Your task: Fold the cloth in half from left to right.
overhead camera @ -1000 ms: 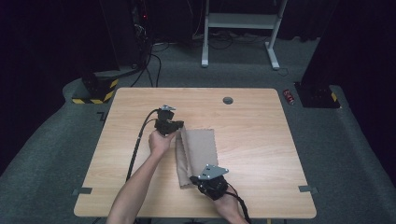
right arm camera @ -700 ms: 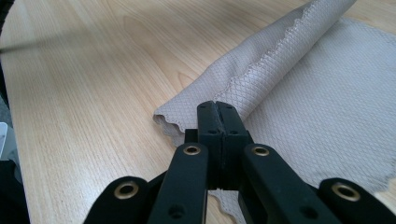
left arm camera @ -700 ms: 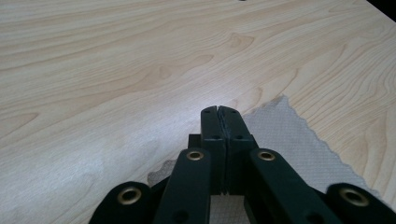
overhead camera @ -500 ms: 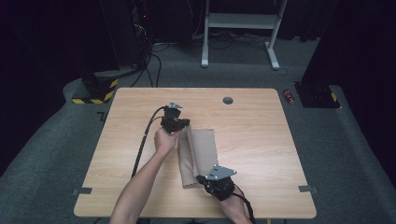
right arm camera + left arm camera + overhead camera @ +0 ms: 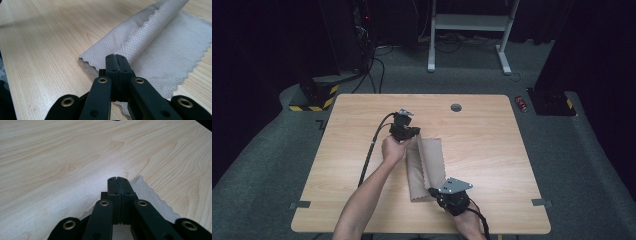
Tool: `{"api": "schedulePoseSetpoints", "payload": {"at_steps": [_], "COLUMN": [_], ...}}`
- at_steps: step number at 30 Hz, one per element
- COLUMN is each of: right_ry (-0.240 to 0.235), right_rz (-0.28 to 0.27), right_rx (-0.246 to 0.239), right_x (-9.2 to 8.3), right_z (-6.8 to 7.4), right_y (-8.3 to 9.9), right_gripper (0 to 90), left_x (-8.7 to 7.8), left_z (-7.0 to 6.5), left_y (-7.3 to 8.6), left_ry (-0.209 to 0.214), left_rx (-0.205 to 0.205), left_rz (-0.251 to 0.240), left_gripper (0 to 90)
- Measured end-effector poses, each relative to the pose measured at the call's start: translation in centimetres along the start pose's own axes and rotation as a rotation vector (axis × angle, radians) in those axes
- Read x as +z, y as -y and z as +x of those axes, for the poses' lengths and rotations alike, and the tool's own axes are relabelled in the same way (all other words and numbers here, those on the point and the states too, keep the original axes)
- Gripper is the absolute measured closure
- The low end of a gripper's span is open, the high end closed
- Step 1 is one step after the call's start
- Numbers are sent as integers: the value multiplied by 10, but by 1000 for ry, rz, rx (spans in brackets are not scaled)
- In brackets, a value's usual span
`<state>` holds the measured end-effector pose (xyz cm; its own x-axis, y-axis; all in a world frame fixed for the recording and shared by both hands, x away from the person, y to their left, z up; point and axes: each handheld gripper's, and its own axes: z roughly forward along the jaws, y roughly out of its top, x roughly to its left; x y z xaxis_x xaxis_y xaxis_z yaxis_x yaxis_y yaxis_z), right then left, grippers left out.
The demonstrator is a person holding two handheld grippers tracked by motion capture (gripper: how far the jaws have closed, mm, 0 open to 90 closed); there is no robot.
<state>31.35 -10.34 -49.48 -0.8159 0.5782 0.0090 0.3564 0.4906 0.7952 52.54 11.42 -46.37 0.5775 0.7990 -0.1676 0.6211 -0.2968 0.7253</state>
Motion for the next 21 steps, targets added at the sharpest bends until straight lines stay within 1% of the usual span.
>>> {"api": "schedulePoseSetpoints", "payload": {"at_steps": [1, 3, 9, 10, 12, 13, 16, 20, 21], "right_ry": [3, 7, 15, 20, 23, 24, 24, 21, 20], "right_rz": [-2, 0, 10, 10, 10, 13, 21, 25, 28], "right_rx": [4, 9, 26, 30, 29, 32, 42, 53, 59], "right_x": [-2, -3, -6, -8, -9, -10, -9, -9, -9], "right_z": [-1, -2, -5, -6, -7, -8, -8, -9, -10], "right_y": [1, 3, 8, 10, 12, 13, 17, 20, 21], "right_gripper": [897, 897, 896, 897, 896, 896, 896, 896, 895], "left_x": [2, 5, 16, 19, 23, 24, 29, 34, 39], "left_z": [-4, -5, -9, -12, -17, -19, -25, -28, -30], "left_y": [-2, -2, -2, -4, -5, -6, -7, -8, -7], "left_ry": [5, 8, 17, 18, 16, 14, 6, 5, 0], "left_rx": [3, 8, -3, 9, 24, 39, 62, 69, 70], "left_rz": [-3, 5, 14, 23, 27, 32, 46, 55, 65], "left_gripper": [892, 892, 891, 891, 891, 891, 891, 890, 889]}}
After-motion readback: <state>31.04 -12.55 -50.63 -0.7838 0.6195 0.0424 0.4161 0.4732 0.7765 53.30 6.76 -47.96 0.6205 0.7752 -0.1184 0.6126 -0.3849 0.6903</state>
